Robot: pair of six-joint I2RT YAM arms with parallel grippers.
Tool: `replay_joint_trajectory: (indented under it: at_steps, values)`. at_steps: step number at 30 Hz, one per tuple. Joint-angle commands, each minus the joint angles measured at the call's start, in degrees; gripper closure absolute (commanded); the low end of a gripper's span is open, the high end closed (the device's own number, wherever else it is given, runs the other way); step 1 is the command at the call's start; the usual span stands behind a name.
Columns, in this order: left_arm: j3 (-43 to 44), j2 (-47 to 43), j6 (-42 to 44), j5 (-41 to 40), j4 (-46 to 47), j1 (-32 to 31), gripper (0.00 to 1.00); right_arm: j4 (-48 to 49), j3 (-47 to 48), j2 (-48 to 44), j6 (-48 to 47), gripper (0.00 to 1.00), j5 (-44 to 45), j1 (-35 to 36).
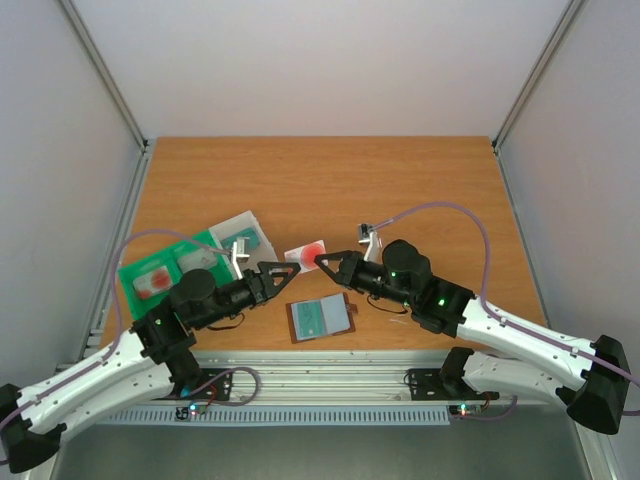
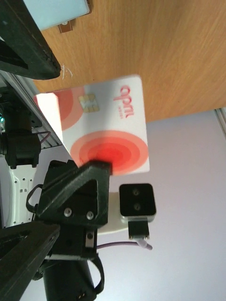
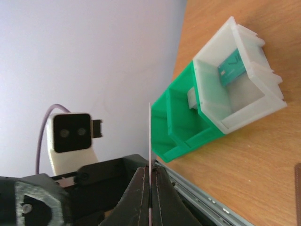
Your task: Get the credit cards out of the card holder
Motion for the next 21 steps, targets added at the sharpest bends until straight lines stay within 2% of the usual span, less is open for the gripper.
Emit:
replay_joint_trajectory:
  at_steps: [1,7,9,16,19,21]
  values:
    - [0.0,2.1,-1.2,0.6,6.2,0.0,0.17,4.8,0.0,-0.6,1.5,0.99,2.4,0.0]
    - [-1.7,1.7,-2.9,-0.8,8.5,0.0,0.23,6.3,-0.3,-0.7,2.0,0.99,2.7,0.0]
    - [-2.6,0.9,-3.6,-1.8,9.2,0.0,0.34,6.2,-0.4,-0.7,1.9,0.99,2.7,0.0]
    - [-4.2,-2.3,-4.9,-5.7,8.5,0.0,0.86,6.7,-1.6,0.0,2.4,0.99,2.4,0.0]
    - [-4.1,-3.0,-4.1,-6.2,7.1,0.0,0.99,6.8,-1.7,0.7,2.4,0.98,1.6,0.0]
    - [-4.3,-3.4,-3.8,-6.6,6.4,0.0,0.99,7.0,-2.1,1.2,2.7,0.98,1.2,0.0]
